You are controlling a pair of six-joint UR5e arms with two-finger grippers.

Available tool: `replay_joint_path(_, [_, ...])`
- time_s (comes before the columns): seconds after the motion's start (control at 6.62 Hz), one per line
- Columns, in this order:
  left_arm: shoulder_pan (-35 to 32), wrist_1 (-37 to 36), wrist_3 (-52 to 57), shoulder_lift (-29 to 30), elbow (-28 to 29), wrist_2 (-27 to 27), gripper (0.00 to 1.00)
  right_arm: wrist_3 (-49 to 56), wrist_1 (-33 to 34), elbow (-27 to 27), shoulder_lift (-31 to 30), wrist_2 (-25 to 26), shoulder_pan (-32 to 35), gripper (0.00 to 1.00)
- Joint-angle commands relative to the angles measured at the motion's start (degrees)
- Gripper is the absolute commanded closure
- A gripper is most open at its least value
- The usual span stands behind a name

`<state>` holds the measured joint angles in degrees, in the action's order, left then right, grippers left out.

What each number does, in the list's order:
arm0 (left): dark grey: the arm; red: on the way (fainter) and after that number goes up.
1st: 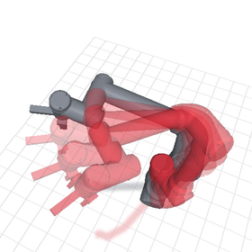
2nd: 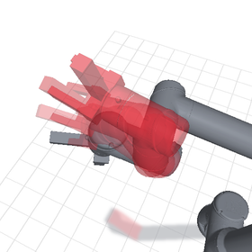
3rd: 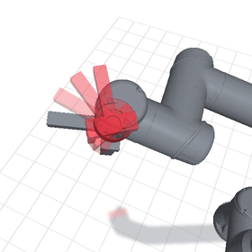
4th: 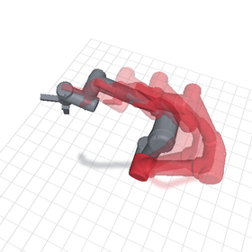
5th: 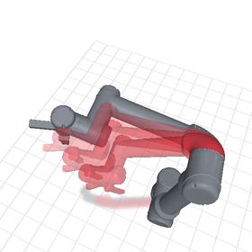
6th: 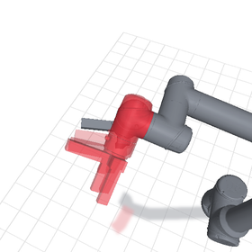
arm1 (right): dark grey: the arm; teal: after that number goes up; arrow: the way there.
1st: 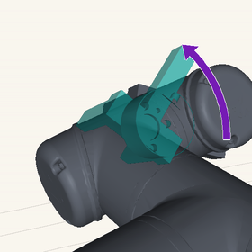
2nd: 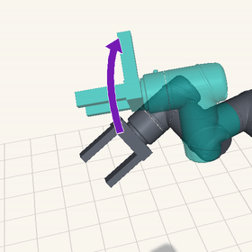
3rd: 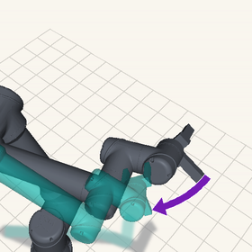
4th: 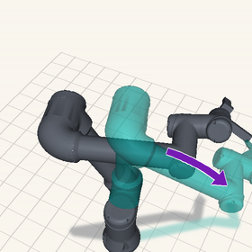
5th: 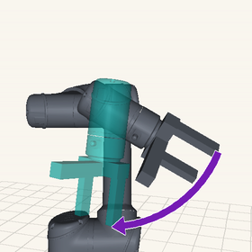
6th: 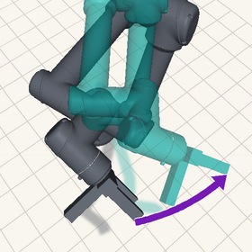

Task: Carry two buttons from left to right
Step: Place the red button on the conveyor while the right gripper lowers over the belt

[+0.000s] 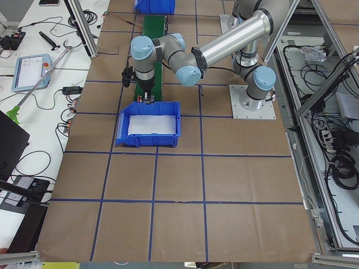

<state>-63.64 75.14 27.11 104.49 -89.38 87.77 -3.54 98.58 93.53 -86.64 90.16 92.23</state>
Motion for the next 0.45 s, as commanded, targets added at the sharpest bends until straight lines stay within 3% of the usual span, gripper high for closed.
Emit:
replay_joint_path(0.0, [-9.3, -0.4, -10.6, -0.1, -0.4, 0.2, 1.00, -0.2, 4.0, 0.9, 1.6, -0.7, 0.0, 0.00])
replay_joint_path(0.3, [-17.3, -0.5, -19.1, -0.3, -1.6, 0.1, 1.00, -0.2, 7.7, 1.7, 4.1, -3.4, -0.1, 0.00])
